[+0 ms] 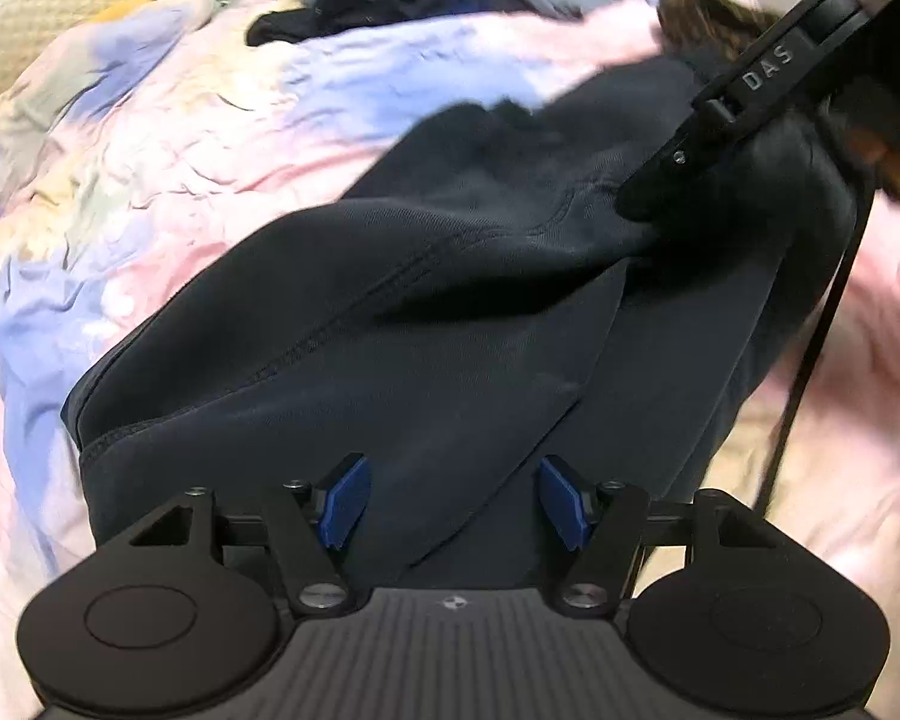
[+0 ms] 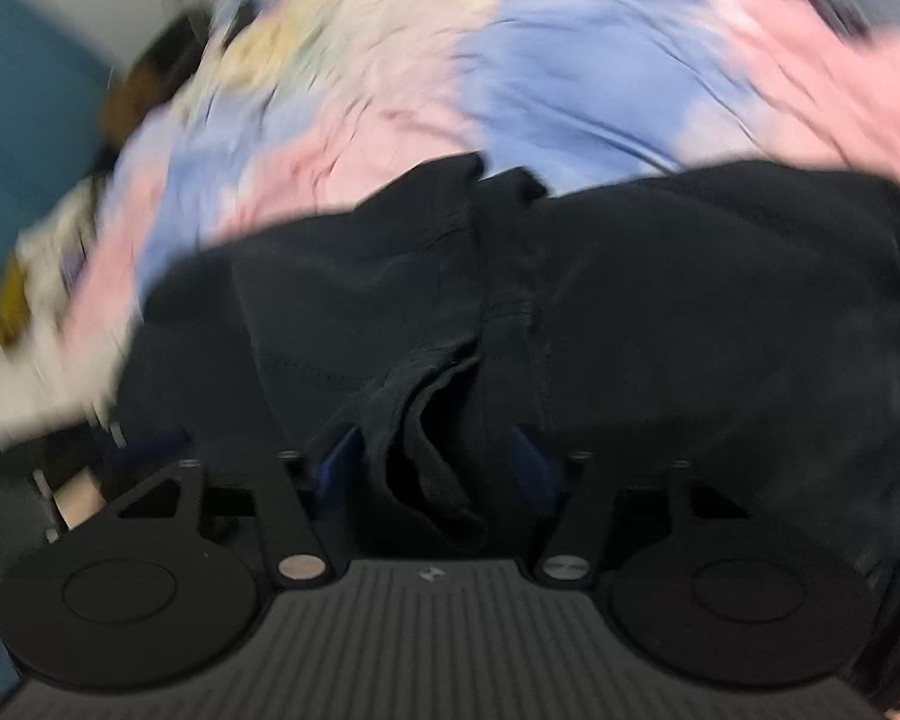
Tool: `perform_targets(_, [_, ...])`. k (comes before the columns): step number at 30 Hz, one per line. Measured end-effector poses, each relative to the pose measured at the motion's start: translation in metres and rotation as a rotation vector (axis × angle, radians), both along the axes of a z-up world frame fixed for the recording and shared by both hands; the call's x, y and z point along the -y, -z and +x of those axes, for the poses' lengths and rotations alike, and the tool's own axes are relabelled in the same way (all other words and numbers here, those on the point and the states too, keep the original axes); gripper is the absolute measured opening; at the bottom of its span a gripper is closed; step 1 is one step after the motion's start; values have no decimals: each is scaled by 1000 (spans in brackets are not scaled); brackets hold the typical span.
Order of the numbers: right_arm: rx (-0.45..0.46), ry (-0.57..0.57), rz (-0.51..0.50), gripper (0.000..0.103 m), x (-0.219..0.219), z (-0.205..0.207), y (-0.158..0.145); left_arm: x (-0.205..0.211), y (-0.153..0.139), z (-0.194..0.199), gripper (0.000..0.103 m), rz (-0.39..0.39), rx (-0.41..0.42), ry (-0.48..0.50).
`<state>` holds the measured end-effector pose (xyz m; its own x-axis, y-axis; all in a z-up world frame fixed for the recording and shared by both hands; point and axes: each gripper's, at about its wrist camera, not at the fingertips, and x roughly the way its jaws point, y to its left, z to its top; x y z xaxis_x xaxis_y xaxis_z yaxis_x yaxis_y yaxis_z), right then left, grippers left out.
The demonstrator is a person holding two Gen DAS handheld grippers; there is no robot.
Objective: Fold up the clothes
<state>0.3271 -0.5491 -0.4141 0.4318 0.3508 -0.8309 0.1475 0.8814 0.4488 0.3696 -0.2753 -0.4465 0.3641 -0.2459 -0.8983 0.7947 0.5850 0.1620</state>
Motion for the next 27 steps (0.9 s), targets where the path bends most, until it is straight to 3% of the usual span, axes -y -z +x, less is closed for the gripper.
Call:
perform_targets(1, [0, -13, -3, 23, -6, 0, -5, -2, 0, 2, 56, 0, 0, -5])
perform_targets(3, [13, 4, 23, 15, -9, -2, -17, -8, -4, 5, 30, -11, -2, -22])
perform_targets(6, [8, 139, 204, 10, 1, -13, -30, -19, -17, 7, 5, -38, -19, -20])
perform_targets(9, [-13, 336, 405, 10, 16, -41, -28, -35, -35, 3, 4, -77, -37, 14])
perform_targets(13, [-127, 458, 420, 11, 19, -76, 10, -52, -37, -2, 5, -68, -83, 41])
perform_targets(15, [-170, 494, 427, 13, 19, -88, 26, -55, -30, -4, 9, -56, -118, 34])
perform_targets(17, [-158, 520, 438, 19, 20, -97, 27, -56, -29, -3, 14, -64, -119, 8])
perform_targets(19, [-122, 525, 415, 30, 22, -102, 18, -63, -34, 0, 35, -112, -132, -51])
perform_targets(21, [-84, 518, 376, 41, 28, -102, 8, -73, -42, 2, 63, -161, -135, -122])
perform_targets(22, [-67, 508, 356, 50, 30, -98, 4, -79, -45, 6, 68, -186, -139, -164])
perform_targets(24, [-36, 479, 304, 59, 36, -86, -1, -93, -50, 19, 78, -243, -151, -258])
perform_targets(27, [4, 432, 227, 67, 44, -67, -8, -123, -54, 43, 82, -325, -183, -429])
